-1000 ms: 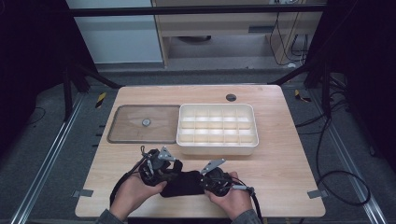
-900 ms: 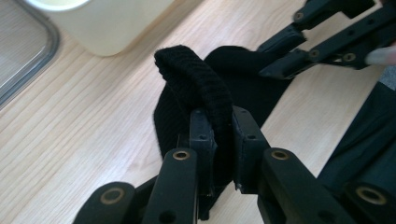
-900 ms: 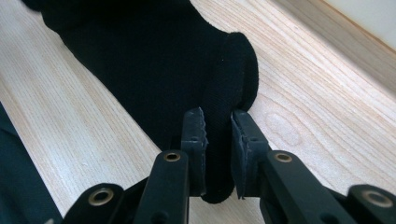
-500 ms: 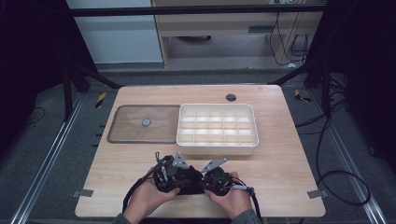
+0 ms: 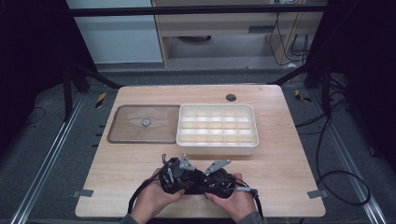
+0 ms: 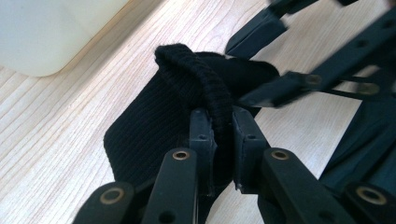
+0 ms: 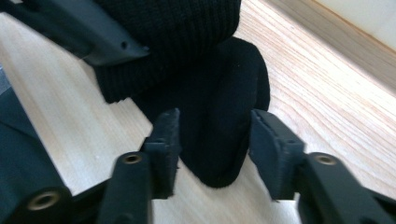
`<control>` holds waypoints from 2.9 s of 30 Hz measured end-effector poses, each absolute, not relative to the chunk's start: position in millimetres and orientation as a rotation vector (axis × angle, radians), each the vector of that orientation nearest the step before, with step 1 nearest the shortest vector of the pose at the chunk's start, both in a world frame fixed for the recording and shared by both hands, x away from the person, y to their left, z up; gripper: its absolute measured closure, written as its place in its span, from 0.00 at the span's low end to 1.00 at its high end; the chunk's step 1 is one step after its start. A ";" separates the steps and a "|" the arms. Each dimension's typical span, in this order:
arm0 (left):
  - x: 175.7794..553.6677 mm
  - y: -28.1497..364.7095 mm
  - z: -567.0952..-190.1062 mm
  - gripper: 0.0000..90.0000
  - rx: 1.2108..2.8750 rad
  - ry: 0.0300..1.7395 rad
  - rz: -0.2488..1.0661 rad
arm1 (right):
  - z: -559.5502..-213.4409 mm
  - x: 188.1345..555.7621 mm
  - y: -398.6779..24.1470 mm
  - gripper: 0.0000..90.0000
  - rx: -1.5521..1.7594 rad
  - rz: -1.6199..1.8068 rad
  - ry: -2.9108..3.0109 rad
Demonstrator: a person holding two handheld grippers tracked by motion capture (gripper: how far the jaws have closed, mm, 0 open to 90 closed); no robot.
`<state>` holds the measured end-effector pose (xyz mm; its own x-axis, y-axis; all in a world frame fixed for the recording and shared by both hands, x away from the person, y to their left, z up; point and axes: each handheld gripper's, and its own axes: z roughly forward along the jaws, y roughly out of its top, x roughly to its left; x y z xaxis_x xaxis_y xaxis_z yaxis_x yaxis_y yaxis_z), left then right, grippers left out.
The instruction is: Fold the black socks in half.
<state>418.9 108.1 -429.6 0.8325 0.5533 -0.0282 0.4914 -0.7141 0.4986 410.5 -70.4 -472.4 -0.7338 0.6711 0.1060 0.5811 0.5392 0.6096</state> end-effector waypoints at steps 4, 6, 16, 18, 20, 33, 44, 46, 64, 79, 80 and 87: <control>418.7 107.8 -433.1 0.89 2.516 0.775 0.164 | -469.7 404.8 -74.5 0.67 1.060 0.953 2.631; 419.2 106.7 -435.7 0.89 2.516 0.777 0.156 | -470.3 404.6 -75.3 0.75 1.062 0.954 2.638; 417.6 98.6 -442.7 0.89 2.493 0.773 0.138 | -477.1 410.4 -78.2 0.86 1.099 0.973 2.640; 418.1 97.3 -444.5 0.88 2.494 0.772 0.147 | -477.8 410.5 -79.2 0.85 1.096 0.975 2.639; 418.6 96.6 -447.1 0.88 2.490 0.780 0.151 | -478.1 410.0 -79.6 0.83 1.101 0.982 2.639; 418.0 97.7 -455.5 0.80 2.439 0.819 0.155 | -470.4 396.5 -95.4 0.67 1.090 0.993 2.615; 410.6 96.6 -448.5 0.68 2.405 0.797 0.130 | -468.1 398.0 -107.5 0.64 1.138 0.987 2.585; 409.4 96.9 -447.0 0.68 2.406 0.794 0.138 | -467.6 398.3 -107.5 0.64 1.139 0.990 2.586; 403.6 117.6 -422.9 0.62 2.371 0.800 0.213 | -439.5 404.4 -100.8 0.65 1.102 1.015 2.521; 404.6 166.3 -417.8 0.37 2.301 0.919 0.370 | -430.5 423.8 -54.7 0.62 1.065 0.963 2.523; 404.1 169.1 -419.7 0.36 2.298 0.920 0.371 | -431.9 426.1 -52.5 0.61 1.069 0.949 2.528; 396.9 182.8 -435.0 0.32 2.292 0.937 0.354 | -443.9 441.5 -39.5 0.61 1.091 0.887 2.546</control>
<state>396.9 182.8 -435.0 0.7113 0.7029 0.0098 0.5337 -0.5490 0.6432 441.5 -39.5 -443.9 -0.6955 0.7182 0.0233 0.5771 0.5389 0.6137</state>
